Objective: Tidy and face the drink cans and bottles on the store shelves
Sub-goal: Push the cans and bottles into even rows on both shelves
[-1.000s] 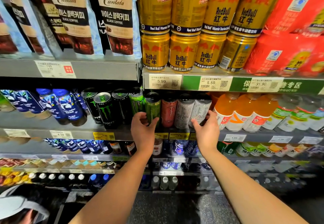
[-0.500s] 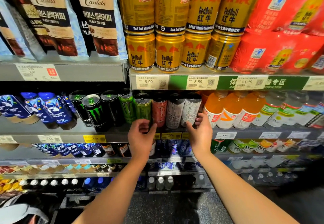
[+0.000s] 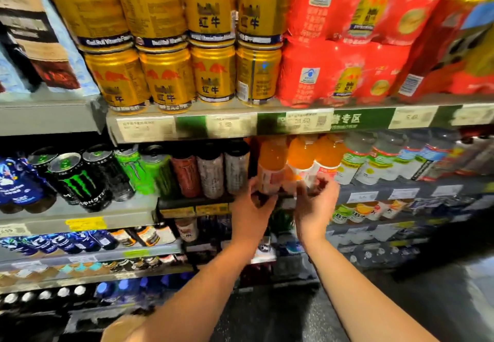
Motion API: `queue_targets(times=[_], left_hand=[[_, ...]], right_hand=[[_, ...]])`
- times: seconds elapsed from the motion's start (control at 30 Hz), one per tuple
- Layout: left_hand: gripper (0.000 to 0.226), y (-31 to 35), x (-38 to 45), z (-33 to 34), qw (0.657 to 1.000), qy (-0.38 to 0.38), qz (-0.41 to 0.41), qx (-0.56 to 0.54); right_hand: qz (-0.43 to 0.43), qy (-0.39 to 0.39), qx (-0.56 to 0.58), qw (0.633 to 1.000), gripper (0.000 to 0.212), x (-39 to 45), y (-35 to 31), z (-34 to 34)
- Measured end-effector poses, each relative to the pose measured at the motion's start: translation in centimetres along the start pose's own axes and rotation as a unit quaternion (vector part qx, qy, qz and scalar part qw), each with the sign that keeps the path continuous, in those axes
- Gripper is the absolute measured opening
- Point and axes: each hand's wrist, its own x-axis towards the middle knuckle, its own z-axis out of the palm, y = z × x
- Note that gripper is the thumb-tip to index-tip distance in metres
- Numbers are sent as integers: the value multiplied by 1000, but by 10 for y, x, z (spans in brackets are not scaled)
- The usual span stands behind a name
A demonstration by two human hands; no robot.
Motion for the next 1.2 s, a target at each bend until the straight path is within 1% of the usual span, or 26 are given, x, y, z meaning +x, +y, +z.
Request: queue_targets(times=[0.07, 0.1, 0.13, 0.17, 0.2, 0.27, 0.33, 0.43, 0.5, 0.53, 0.6, 0.67, 0.73, 0.8, 0.87, 0.93, 1.0, 1.07, 1.1, 1.17, 1.2], left_hand=[[55, -3, 4, 20, 999, 32, -15, 14], [62, -4, 5, 28, 998, 48, -29, 17], [69, -4, 6, 35, 997, 69, -43, 19], [72, -6, 8, 42, 994, 93, -49, 23], [73, -6, 9, 49, 991, 123, -51, 26], [71, -3, 10, 61, 982, 183, -42, 31], [71, 1, 10, 72, 975, 218, -35, 10], [76, 6, 9, 86, 964, 265, -8, 9], [80, 10, 10, 93, 955, 292, 6, 55], [82, 12, 11, 95, 950, 303, -1, 70], [86, 14, 12, 98, 947, 316, -24, 44], [89, 11, 13, 97, 948, 316, -27, 9], [91, 7, 14, 94, 950, 311, -34, 11], [87, 5, 15, 91, 951, 308, -35, 12], [82, 6, 12, 90, 949, 316, -15, -2], [70, 10, 6, 93, 946, 325, 6, 4], [49, 16, -1, 101, 949, 317, 7, -5], [35, 20, -4, 112, 962, 271, 12, 10], [30, 20, -5, 117, 971, 235, 20, 26], [25, 18, -7, 128, 986, 164, 18, 37], [27, 18, -8, 133, 990, 136, 11, 37]], right_hand=[[-18, 18, 16, 1000, 25, 15, 5, -14], [-24, 15, 32, 999, 30, 22, 8, -21], [-18, 8, 43, 999, 40, 29, 11, -26], [-18, -16, 33, 999, 46, 35, 15, -30], [-23, -46, 28, 998, 47, 41, 22, -33], [-53, -87, -21, 995, 51, 51, 34, -36], [-61, -118, -48, 990, 58, 58, 43, -38], [-82, -137, -48, 986, 60, 65, 43, -41], [-101, -153, -36, 982, 57, 68, 43, -44], [-107, -159, -33, 981, 56, 69, 42, -45], [-116, -170, -42, 978, 55, 67, 43, -47], [-117, -203, -46, 971, 55, 62, 43, -45], [-105, -239, -37, 965, 56, 56, 43, -44], [-92, -244, -28, 965, 53, 53, 41, -45], [-68, -239, -22, 968, 51, 55, 41, -50], [-43, -227, -30, 973, 49, 59, 41, -58], [-28, -205, -42, 977, 46, 64, 47, -67], [-23, -184, -36, 982, 39, 70, 55, -76], [-18, -176, -28, 984, 35, 73, 59, -80], [-10, -156, -13, 988, 27, 79, 65, -88], [-11, -144, -10, 989, 26, 83, 67, -92]])
